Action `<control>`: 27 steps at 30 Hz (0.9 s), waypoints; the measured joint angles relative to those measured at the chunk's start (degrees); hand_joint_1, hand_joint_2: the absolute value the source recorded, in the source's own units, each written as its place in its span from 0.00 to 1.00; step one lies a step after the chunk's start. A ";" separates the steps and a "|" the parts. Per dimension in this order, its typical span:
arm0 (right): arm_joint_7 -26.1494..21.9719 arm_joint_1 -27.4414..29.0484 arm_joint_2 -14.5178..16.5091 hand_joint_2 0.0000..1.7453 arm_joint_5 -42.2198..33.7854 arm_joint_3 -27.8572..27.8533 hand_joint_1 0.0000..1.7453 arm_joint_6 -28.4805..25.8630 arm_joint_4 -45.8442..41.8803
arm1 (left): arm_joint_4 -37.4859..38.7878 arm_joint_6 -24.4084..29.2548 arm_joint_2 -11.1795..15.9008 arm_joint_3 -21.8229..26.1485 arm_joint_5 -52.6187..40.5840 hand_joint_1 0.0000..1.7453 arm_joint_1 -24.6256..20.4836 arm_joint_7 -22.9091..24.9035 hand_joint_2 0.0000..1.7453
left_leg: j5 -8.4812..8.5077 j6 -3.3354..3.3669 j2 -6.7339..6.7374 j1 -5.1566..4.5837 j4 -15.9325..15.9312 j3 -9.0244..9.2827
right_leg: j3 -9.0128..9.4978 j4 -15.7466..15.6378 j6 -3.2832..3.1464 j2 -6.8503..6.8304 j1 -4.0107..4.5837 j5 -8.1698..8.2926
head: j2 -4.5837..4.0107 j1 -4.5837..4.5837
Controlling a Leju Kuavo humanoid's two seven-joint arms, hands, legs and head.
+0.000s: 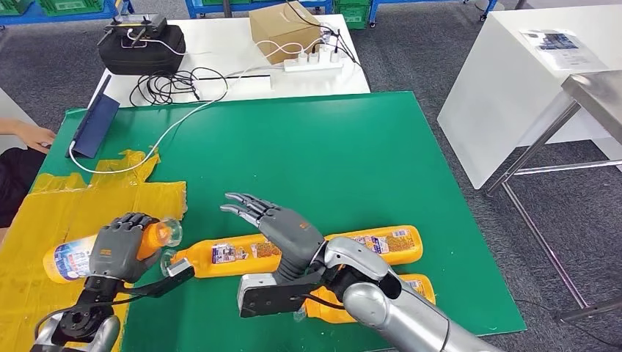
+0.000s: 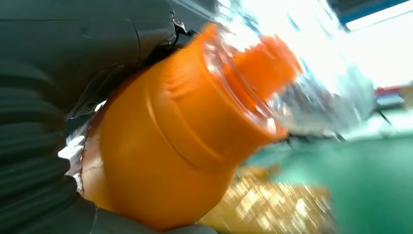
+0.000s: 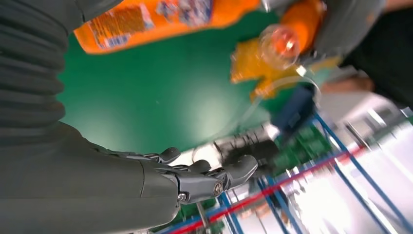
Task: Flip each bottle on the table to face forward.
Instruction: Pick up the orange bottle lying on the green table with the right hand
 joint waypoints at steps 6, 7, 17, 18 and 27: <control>0.86 -1.30 1.59 1.00 0.14 3.42 0.00 -0.85 6.17 | 9.87 -0.77 -2.76 -3.73 1.22 1.00 -5.37 -0.56 1.00 | 0.00 0.00 -0.13 0.00 0.00 -0.04 | 0.02 0.00 0.03 -0.11 -0.01 -0.03 | 0.00 -0.02; 0.98 -1.41 1.77 1.00 0.15 3.73 0.00 -0.94 6.94 | 10.88 -1.03 -3.06 -4.25 1.37 1.00 -5.97 -0.59 1.00 | 0.00 0.00 -0.17 0.00 -0.01 -0.04 | 0.04 0.00 0.03 -0.16 -0.01 -0.04 | 0.00 -0.02; 6.22 -3.11 3.93 1.00 6.31 4.61 0.00 -4.54 13.86 | 17.58 -8.79 -4.27 -6.64 9.60 0.00 -10.33 -4.94 0.00 | 0.19 0.14 -0.44 -0.05 -0.02 -0.01 | 0.19 -0.01 0.04 -0.48 -0.06 0.00 | 0.00 -0.01; 6.50 -3.55 4.42 1.00 6.86 4.49 0.00 -4.69 15.15 | 18.01 -9.77 -4.33 -6.69 11.30 0.00 -10.70 -6.04 0.00 | 0.22 0.13 -0.44 -0.05 -0.02 0.00 | 0.20 0.00 0.05 -0.48 -0.06 0.01 | 0.00 -0.01; 5.11 -7.50 8.59 1.00 7.48 3.24 0.00 -4.39 27.87 | 19.34 -18.78 -4.22 -7.06 23.99 0.00 -13.15 -15.37 0.00 | 0.29 0.10 -0.52 -0.04 -0.02 0.06 | 0.32 0.02 0.07 -0.54 -0.06 0.02 | 0.00 0.00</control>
